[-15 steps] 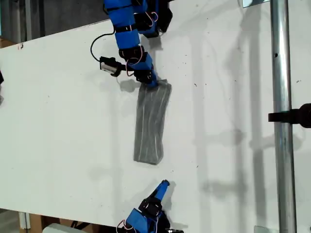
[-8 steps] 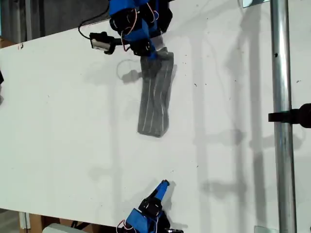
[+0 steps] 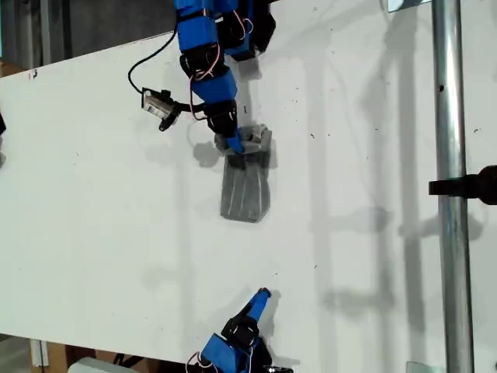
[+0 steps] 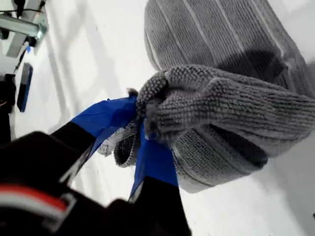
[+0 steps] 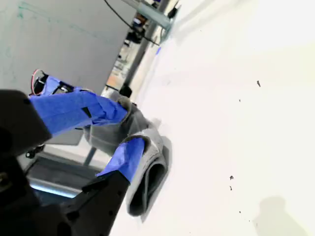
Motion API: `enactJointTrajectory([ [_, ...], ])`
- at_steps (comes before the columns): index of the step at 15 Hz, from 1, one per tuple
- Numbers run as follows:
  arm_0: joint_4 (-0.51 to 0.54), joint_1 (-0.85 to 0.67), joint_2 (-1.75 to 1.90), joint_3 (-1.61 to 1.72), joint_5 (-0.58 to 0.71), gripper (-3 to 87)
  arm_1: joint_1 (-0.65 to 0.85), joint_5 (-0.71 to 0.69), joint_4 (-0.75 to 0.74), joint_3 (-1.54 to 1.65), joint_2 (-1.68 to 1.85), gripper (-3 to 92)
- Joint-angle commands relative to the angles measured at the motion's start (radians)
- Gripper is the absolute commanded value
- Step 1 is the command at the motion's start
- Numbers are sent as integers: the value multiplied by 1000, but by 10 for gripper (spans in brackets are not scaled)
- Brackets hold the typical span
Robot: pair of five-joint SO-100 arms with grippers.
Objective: Grasp corners of a towel and fold twice.
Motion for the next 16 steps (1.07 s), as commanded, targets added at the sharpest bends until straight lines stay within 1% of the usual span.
enactJointTrajectory([
  [1, -2, -6, 6, -23, -3, 109, 35, -46, -144, -133, -149, -1],
  [6, -9, -11, 6, -5, -15, 109, 100, -161, -155, -428, -433, -1],
  [10, -11, -25, 6, -3, 0, 110, 112, -161, -330, -577, -776, -2],
  [13, -11, -34, 6, -11, 14, 110, 91, -204, -324, -795, -882, 20],
  [14, -14, -35, 6, -11, 17, 110, 98, -219, -291, -845, -882, 91],
  [15, -15, -34, 6, -11, 17, 109, 103, -219, -235, -896, -884, 228],
  [16, -15, -31, 6, -11, 15, 107, 100, -219, -245, -899, -864, 213],
])
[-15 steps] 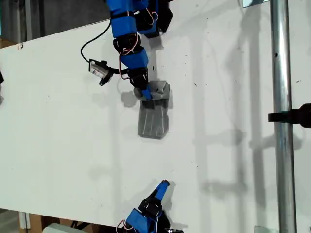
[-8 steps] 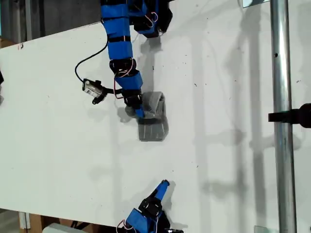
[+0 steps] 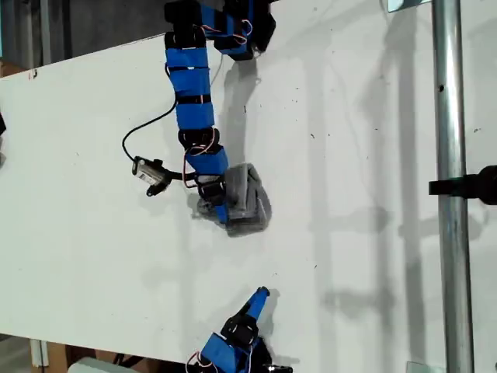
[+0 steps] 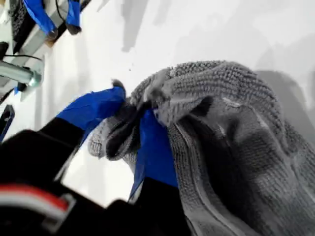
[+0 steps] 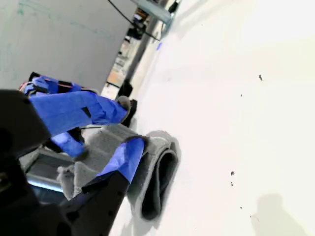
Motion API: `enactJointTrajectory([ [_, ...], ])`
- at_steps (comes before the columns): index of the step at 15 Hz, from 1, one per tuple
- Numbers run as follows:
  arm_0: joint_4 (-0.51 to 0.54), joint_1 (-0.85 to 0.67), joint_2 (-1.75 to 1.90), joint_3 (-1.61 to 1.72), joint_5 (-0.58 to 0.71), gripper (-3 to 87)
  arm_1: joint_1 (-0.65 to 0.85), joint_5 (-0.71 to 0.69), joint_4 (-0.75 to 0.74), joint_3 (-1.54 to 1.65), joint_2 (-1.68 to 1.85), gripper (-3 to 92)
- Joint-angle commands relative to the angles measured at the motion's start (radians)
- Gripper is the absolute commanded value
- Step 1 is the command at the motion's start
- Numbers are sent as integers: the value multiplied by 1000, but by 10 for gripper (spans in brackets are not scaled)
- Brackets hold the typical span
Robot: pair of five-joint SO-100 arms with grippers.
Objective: Grasp corners of a towel and fold twice.
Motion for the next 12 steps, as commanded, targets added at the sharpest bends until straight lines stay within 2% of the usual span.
enactJointTrajectory([
  [1, -15, -9, 6, -15, 3, 106, -2, -12, 25, -84, 66, 181],
  [3, -20, -9, 6, -12, 3, 106, 25, -12, 158, -98, 130, 165],
  [7, -26, -18, 6, -2, 9, 106, 41, -28, 324, -26, 311, 156],
  [8, -31, -26, 8, 14, 12, 111, 40, -34, 436, 46, 408, 84],
  [10, -66, -64, 8, 63, -2, 93, 29, 23, 577, 304, 640, -2],
  [12, -91, -107, 8, 120, 5, 55, 18, 94, 604, 615, 908, -2],
])
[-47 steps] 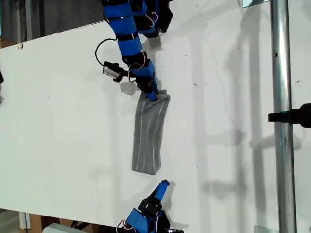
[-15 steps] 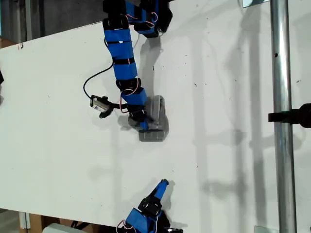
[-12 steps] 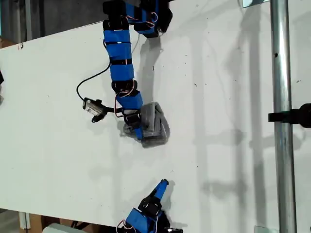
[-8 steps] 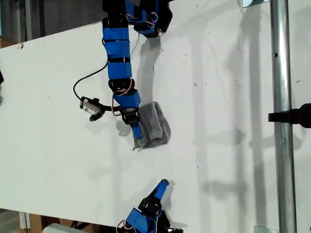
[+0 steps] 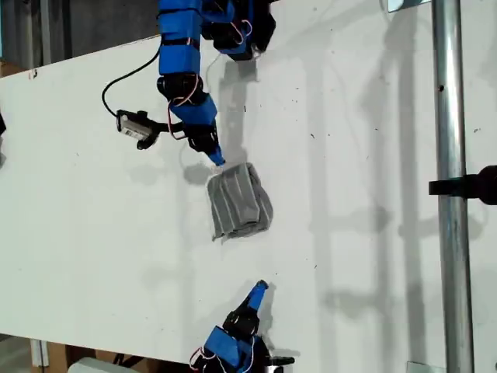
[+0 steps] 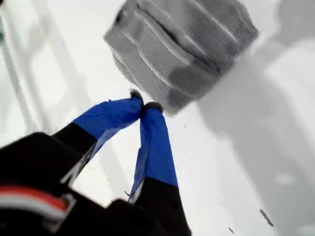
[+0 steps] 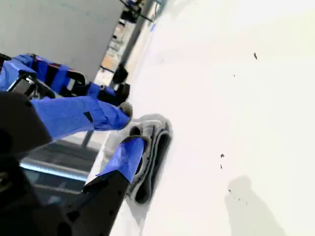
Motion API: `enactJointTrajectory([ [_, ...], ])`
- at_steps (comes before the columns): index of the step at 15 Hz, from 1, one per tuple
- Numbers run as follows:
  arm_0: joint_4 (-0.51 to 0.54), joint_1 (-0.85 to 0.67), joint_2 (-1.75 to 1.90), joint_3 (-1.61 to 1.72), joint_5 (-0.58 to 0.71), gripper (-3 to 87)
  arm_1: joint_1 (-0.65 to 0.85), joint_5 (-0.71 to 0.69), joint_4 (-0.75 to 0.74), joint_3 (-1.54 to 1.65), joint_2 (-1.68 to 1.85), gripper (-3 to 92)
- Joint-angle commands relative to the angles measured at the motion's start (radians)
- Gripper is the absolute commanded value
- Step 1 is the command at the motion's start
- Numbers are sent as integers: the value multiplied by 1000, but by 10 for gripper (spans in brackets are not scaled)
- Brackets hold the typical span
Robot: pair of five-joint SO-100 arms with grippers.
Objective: Grasp corners of a towel and fold twice.
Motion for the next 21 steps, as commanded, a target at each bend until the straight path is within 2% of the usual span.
enactJointTrajectory([
  [1, -44, -48, 8, 34, 2, 48, -18, 69, 29, 311, 353, -2],
  [4, -48, -87, 8, 87, -18, 32, -49, 164, 100, 597, 634, -2],
  [7, -8, -103, 8, 98, -52, 20, -67, 284, 32, 689, 518, 0],
  [8, 54, -107, 8, 98, -140, 20, -86, 350, 15, 732, 497, 36],
  [9, 202, -121, 8, 98, -318, 23, -114, 489, 21, 793, 514, 86],
  [10, 221, -121, 5, 98, -255, 19, -166, 658, 140, 805, 592, 101],
  [11, 221, -107, 8, 98, -29, 18, -199, 666, 299, 805, 710, 101],
  [12, 212, -101, 8, 98, 141, 18, -224, 505, 420, 816, 893, 120],
  [13, 216, -104, 8, 98, 118, 17, -245, 270, 537, 816, 1158, 120],
  [14, 216, -106, 8, 98, 114, 17, -275, 258, 615, 750, 1212, 119],
  [16, 218, -106, 8, 98, 109, 17, -327, 261, 555, 822, 1220, 118],
  [21, 218, -106, 8, 98, 109, 17, -334, 262, 558, 813, 1223, 118],
])
